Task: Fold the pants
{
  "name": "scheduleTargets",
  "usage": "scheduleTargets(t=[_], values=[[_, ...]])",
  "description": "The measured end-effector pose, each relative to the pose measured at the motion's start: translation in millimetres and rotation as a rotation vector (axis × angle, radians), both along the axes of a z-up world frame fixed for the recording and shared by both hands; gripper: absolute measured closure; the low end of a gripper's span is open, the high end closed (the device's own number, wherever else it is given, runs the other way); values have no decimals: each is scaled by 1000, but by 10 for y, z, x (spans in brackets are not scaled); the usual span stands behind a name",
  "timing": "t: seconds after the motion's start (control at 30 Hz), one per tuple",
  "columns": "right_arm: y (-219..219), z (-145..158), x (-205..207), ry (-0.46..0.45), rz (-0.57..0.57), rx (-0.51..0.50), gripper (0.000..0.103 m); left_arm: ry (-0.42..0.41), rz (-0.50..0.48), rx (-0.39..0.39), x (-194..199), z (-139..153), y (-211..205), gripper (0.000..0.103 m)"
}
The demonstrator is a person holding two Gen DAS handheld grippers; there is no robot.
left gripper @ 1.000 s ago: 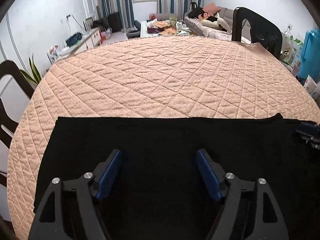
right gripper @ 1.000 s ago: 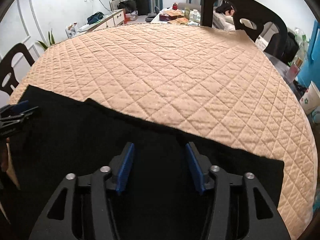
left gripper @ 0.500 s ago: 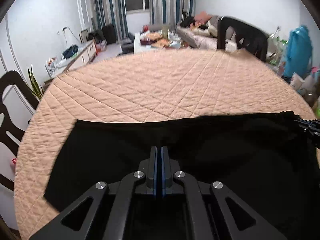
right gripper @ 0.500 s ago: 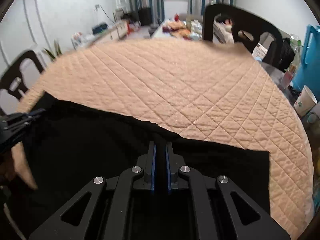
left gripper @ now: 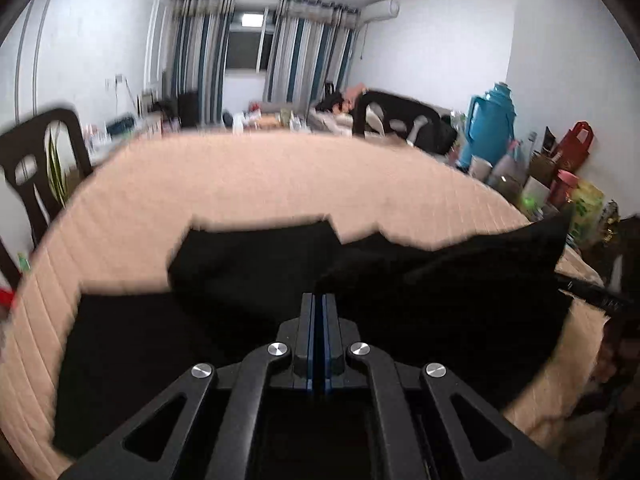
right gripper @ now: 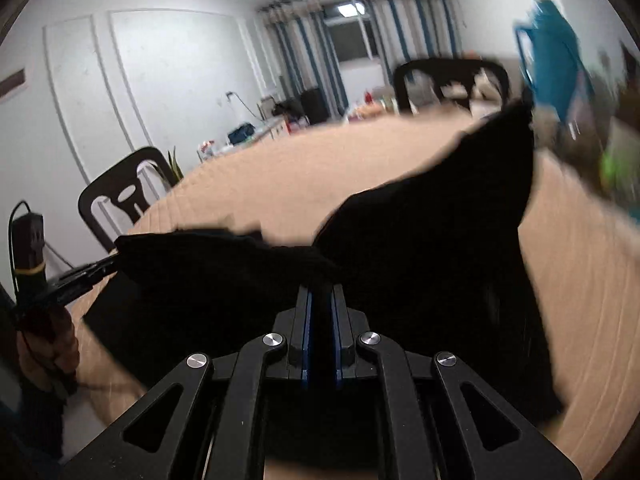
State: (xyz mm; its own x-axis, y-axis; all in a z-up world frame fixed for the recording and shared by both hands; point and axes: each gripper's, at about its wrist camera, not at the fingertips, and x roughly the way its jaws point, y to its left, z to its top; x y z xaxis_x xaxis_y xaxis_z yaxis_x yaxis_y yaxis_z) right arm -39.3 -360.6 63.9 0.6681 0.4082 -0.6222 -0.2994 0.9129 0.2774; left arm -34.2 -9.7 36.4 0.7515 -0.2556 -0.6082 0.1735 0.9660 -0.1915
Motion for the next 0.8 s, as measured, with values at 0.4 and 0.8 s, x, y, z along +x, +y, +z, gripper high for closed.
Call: scheduleTargets(t=[0.4,0.8], values=[[-537,-248,-266,65,-137,138,55,-20,21,6,-15,140,63,44],[-999,-383,-193,94,-305,387,55,131,-49,258,996,-255,-753,43]])
